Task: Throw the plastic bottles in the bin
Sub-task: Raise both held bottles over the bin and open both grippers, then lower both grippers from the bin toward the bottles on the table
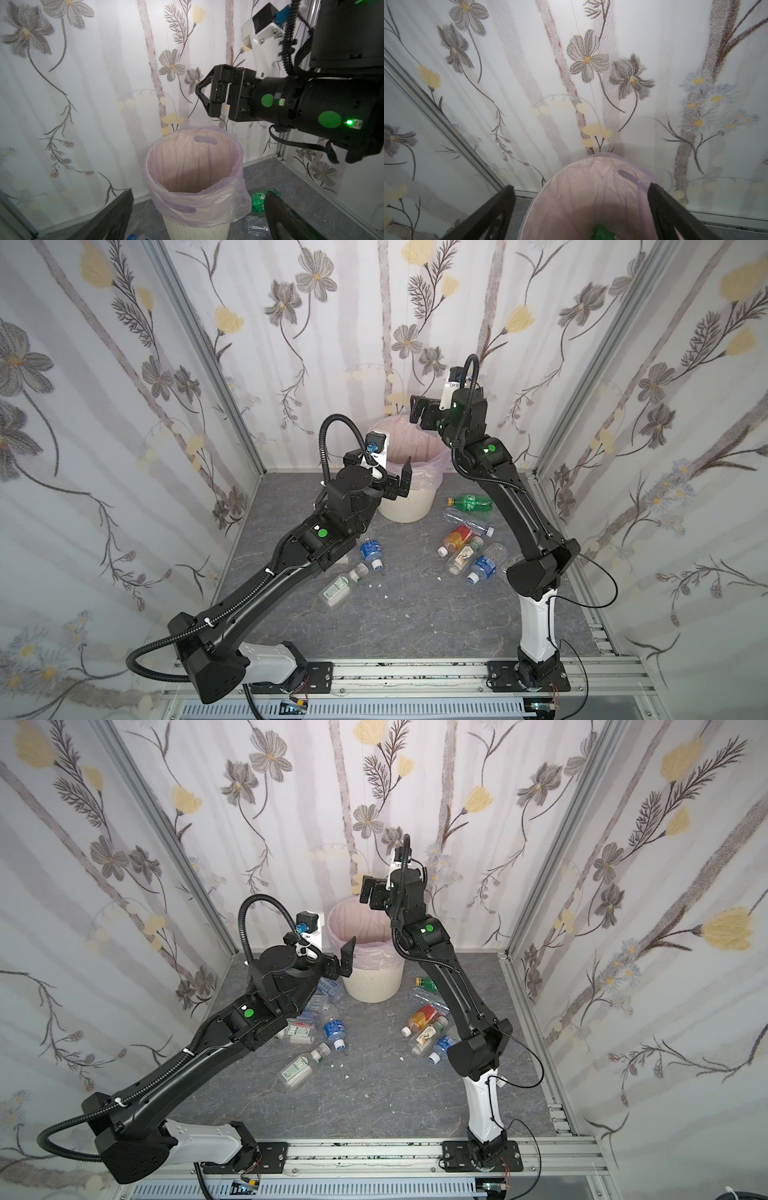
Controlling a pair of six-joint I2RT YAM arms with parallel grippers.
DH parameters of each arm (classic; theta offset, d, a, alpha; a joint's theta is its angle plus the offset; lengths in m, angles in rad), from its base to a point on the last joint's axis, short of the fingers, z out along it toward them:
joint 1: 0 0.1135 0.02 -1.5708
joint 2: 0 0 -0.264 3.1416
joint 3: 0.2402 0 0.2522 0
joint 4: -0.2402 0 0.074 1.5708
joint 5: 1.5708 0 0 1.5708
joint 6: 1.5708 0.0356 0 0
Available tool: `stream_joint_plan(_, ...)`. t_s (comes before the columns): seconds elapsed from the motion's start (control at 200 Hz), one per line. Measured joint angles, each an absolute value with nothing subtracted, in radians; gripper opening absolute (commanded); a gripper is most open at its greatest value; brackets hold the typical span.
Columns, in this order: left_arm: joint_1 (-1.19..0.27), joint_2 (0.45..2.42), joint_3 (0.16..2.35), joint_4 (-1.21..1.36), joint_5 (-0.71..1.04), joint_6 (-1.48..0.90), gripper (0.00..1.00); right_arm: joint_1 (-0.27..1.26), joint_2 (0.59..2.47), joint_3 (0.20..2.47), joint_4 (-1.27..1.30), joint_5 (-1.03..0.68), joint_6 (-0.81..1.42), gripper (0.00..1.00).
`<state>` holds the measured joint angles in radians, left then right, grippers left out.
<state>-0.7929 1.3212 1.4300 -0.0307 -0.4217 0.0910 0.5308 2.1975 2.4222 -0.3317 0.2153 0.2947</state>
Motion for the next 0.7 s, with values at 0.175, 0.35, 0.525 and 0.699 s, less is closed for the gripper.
stream_joint_plan(0.175,-0.766,1.338,1.449,-0.154,-0.440,0.021,1.00,0.531,2.095,2.283,-0.323,0.208,0.294,1.00)
stream_joint_plan(0.35,-0.748,1.325,1.433,-0.253,-0.432,-0.034,1.00,0.531,1.949,2.050,-0.296,0.190,0.286,1.00)
stream_joint_plan(0.525,-0.725,1.303,1.388,-0.323,-0.413,-0.102,1.00,0.531,1.804,1.832,-0.235,0.189,0.279,1.00)
stream_joint_plan(0.699,-0.722,1.282,1.301,-0.377,-0.361,-0.160,1.00,0.531,1.679,1.633,-0.192,0.182,0.279,1.00)
